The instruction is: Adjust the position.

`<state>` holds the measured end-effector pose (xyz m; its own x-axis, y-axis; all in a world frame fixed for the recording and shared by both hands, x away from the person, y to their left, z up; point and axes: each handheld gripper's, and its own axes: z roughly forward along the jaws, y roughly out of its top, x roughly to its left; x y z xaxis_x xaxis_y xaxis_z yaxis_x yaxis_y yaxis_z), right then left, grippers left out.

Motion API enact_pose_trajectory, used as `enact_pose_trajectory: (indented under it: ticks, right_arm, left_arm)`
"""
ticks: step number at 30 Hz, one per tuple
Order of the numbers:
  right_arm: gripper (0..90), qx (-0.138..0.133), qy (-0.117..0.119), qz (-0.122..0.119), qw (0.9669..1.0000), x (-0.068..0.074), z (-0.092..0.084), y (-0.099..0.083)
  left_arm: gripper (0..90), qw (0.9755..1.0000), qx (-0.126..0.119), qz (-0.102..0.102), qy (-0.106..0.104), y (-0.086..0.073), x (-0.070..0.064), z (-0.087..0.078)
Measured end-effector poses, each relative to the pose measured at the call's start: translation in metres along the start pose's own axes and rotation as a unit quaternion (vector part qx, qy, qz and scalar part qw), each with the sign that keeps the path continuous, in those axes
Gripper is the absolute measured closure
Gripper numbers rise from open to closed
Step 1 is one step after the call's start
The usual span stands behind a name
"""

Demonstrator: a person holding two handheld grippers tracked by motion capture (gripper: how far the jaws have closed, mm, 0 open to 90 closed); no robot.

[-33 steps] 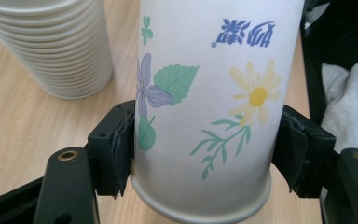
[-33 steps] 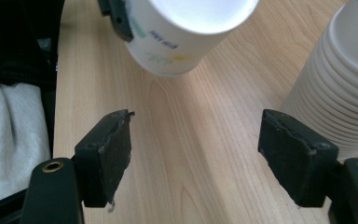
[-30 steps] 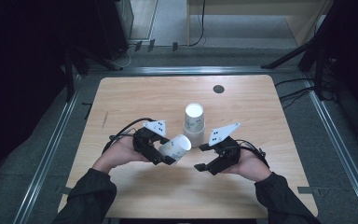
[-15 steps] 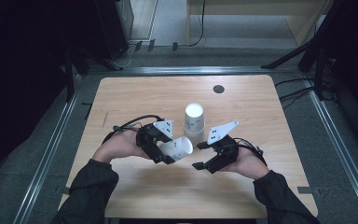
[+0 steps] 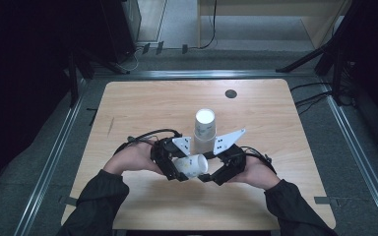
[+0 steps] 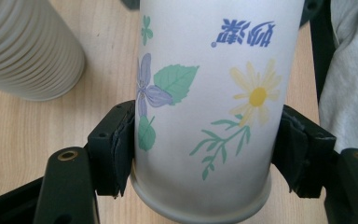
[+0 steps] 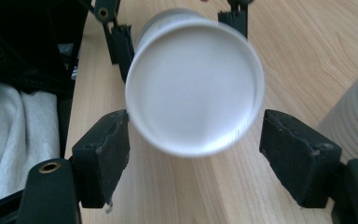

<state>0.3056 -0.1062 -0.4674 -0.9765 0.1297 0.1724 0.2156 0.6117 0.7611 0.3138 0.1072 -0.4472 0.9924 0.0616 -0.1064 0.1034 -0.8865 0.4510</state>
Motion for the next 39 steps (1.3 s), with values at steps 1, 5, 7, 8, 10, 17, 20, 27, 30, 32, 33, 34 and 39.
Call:
enact_pose_trajectory:
  ticks: [1, 5, 7, 8, 10, 17, 20, 27, 30, 32, 33, 34, 39]
  right_arm:
    - [24.6, 0.000, 0.000, 0.000, 1.0000, 0.000, 0.000, 0.000]
    - [24.9, 0.000, 0.004, -0.008, 1.0000, 0.002, 0.004, 0.002]
    - [26.1, 0.003, 0.004, -0.004, 1.0000, 0.002, 0.005, 0.003]
    - [26.6, 0.002, 0.006, -0.005, 1.0000, 0.002, 0.006, 0.004]
    - [28.1, 0.003, 0.003, -0.010, 0.9999, 0.002, 0.007, 0.004]
    - [34.6, 0.007, 0.012, -0.004, 0.9999, 0.001, 0.008, 0.004]
    - [34.8, 0.009, 0.012, -0.002, 0.9999, 0.001, 0.008, 0.005]
    - [34.6, -0.010, 0.009, 0.005, 0.9999, -0.001, -0.002, 0.005]
    - [34.5, -0.015, 0.005, 0.006, 0.9999, -0.002, -0.007, 0.004]
    - [34.4, -0.018, 0.004, 0.006, 0.9998, -0.003, -0.010, 0.003]
    - [34.4, -0.024, 0.004, 0.007, 0.9997, -0.003, -0.013, 0.003]
    - [34.4, -0.024, 0.004, 0.007, 0.9997, -0.003, -0.013, 0.003]
    - [34.3, -0.033, 0.002, 0.008, 0.9994, -0.003, -0.019, 0.002]
  left_arm:
    - [29.4, 1.0000, 0.002, 0.000, 0.000, 0.001, 0.000, 0.002]
    - [29.4, 0.9999, 0.009, -0.002, -0.007, 0.003, -0.001, 0.010]
    - [29.3, 0.9999, 0.009, -0.003, -0.008, 0.003, -0.001, 0.012]
    - [29.3, 0.9999, 0.008, -0.003, -0.010, 0.003, -0.001, 0.013]
    - [29.3, 0.9999, 0.005, -0.002, -0.013, 0.003, -0.001, 0.013]
    - [29.3, 0.9999, 0.001, -0.003, -0.013, 0.003, 0.000, 0.011]
    - [27.9, 0.9999, -0.007, -0.003, -0.015, 0.001, 0.001, 0.011]
    - [9.5, 0.9986, -0.049, -0.021, -0.008, -0.004, 0.001, 0.005]
    - [8.5, 0.9975, -0.062, -0.033, 0.001, -0.008, 0.001, 0.003]
    - [8.5, 0.9965, -0.073, -0.040, 0.002, -0.011, 0.002, 0.001]
    - [8.6, 0.9960, -0.077, -0.045, 0.000, -0.013, 0.002, 0.000]
    - [8.6, 0.9955, -0.083, -0.046, 0.001, -0.015, 0.002, 0.000]
    - [8.6, 0.9932, -0.099, -0.061, 0.004, -0.022, 0.000, -0.003]
